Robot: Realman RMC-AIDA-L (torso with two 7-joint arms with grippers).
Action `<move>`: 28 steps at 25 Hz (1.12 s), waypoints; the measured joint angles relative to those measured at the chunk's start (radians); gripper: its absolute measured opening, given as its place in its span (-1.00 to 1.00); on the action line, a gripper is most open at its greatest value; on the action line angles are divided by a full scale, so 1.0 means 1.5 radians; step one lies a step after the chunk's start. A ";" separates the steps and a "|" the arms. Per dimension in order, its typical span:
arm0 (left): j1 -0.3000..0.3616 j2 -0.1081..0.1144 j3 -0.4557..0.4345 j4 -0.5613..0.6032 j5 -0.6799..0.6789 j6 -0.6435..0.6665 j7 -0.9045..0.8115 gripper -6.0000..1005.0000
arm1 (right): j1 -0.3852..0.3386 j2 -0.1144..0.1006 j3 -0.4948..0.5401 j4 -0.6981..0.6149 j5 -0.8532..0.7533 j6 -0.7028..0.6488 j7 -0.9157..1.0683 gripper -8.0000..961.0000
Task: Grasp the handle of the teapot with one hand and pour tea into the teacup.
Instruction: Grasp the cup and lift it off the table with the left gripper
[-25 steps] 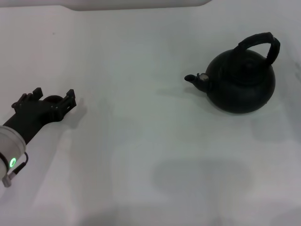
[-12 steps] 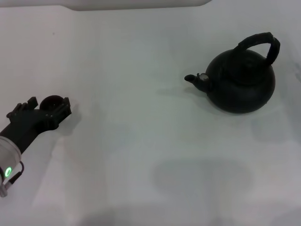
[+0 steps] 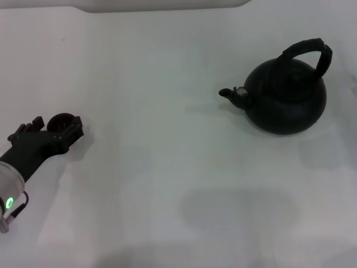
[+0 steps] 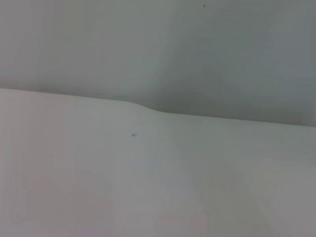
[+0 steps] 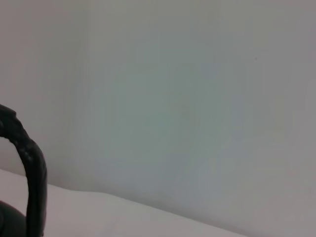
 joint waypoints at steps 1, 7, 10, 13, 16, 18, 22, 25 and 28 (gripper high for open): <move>0.000 0.000 0.000 0.000 -0.001 0.000 0.000 0.75 | 0.000 0.000 0.000 0.000 0.000 0.000 0.000 0.79; -0.001 0.000 -0.005 -0.003 -0.005 0.000 0.000 0.75 | -0.001 0.000 0.000 0.000 0.000 0.001 0.000 0.79; -0.005 0.000 -0.006 -0.011 -0.005 0.002 0.000 0.75 | -0.001 0.000 0.000 0.000 0.000 0.001 0.000 0.79; -0.012 0.000 -0.011 -0.023 -0.006 0.002 0.000 0.75 | 0.000 0.000 0.000 0.000 0.000 0.001 -0.001 0.79; -0.024 0.000 -0.014 -0.034 -0.007 0.001 0.000 0.75 | 0.001 0.000 0.000 0.000 0.000 0.001 -0.006 0.79; -0.033 0.000 -0.014 -0.041 -0.007 0.001 -0.001 0.75 | 0.001 0.000 0.000 0.000 0.000 0.001 -0.007 0.79; -0.052 0.000 -0.014 -0.053 -0.012 0.001 -0.001 0.75 | 0.001 0.000 0.000 0.000 0.000 0.001 -0.008 0.79; -0.066 0.000 -0.013 -0.060 -0.022 0.000 -0.001 0.75 | 0.001 0.000 0.000 0.000 0.001 0.001 -0.008 0.79; -0.074 0.001 -0.010 -0.067 -0.025 0.000 -0.001 0.75 | 0.000 0.000 0.000 0.000 0.002 0.001 -0.008 0.79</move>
